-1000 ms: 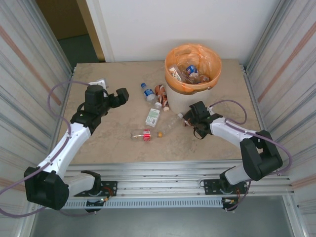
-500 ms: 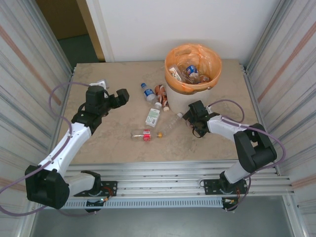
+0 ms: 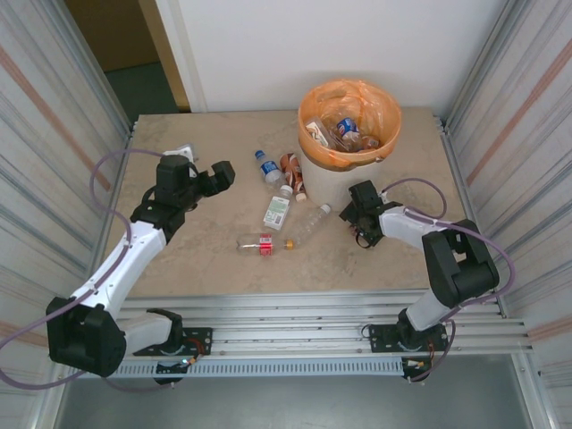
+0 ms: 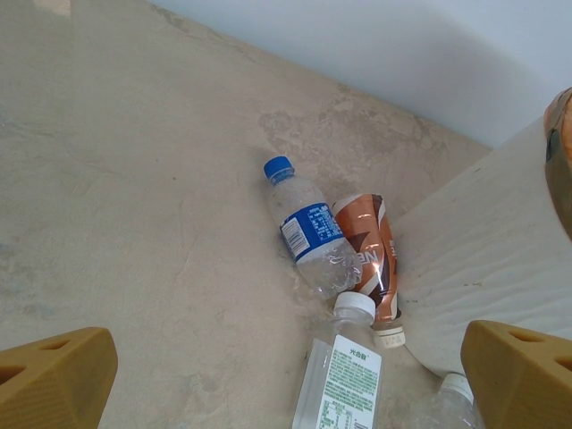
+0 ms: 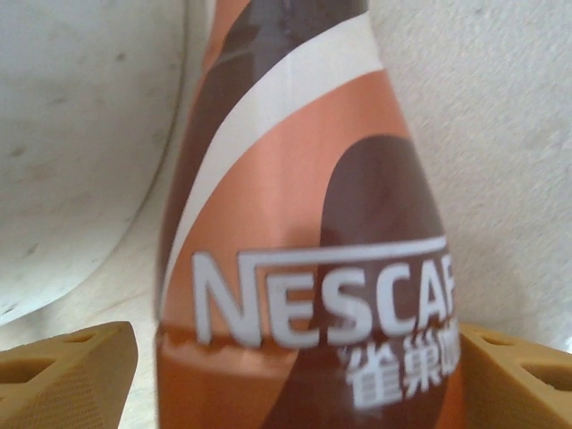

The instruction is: Put the plastic bottles in the bin

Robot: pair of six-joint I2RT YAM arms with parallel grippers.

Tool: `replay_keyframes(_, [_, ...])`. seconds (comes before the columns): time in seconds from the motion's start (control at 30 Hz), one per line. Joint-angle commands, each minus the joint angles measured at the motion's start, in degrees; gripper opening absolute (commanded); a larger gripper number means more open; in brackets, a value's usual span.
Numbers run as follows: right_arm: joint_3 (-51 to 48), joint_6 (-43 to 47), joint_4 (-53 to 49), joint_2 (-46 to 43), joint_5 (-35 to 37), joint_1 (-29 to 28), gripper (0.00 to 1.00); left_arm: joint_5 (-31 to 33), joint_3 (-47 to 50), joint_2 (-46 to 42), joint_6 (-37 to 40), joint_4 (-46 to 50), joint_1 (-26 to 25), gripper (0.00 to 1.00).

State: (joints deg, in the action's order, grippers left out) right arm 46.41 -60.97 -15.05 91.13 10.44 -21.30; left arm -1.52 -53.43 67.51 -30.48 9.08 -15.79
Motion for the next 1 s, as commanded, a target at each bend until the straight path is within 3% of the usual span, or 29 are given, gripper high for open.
replay_keyframes(0.0, [1.56, 3.79, -1.92, 1.93, -0.26, 0.82, 0.81, -0.63, 0.52, 0.49, -0.97, -1.51, 0.39, 0.99])
replay_keyframes(0.43, [-1.09, 4.93, -4.37, -2.28, 2.54, 2.86, 0.48, -0.3, 0.82, 0.26, -0.94, -0.99, 0.43, 0.99])
replay_keyframes(0.5, [-2.18, 4.9, -5.25, -4.72, 3.17, 3.6, 0.42, -0.32, 0.78, 0.29, -0.91, -0.88, 0.37, 0.99])
replay_keyframes(0.73, [-4.23, 7.05, -11.76, -17.06, 7.1, 7.24, 0.37, 0.04, 0.96, 0.15, -0.73, -0.71, 0.4, 0.99])
replay_keyframes(0.97, [0.86, 13.72, -20.38, -30.21, 10.83, 10.78, 0.25, 0.43, 1.4, 0.04, -0.72, -0.75, 0.41, 0.99])
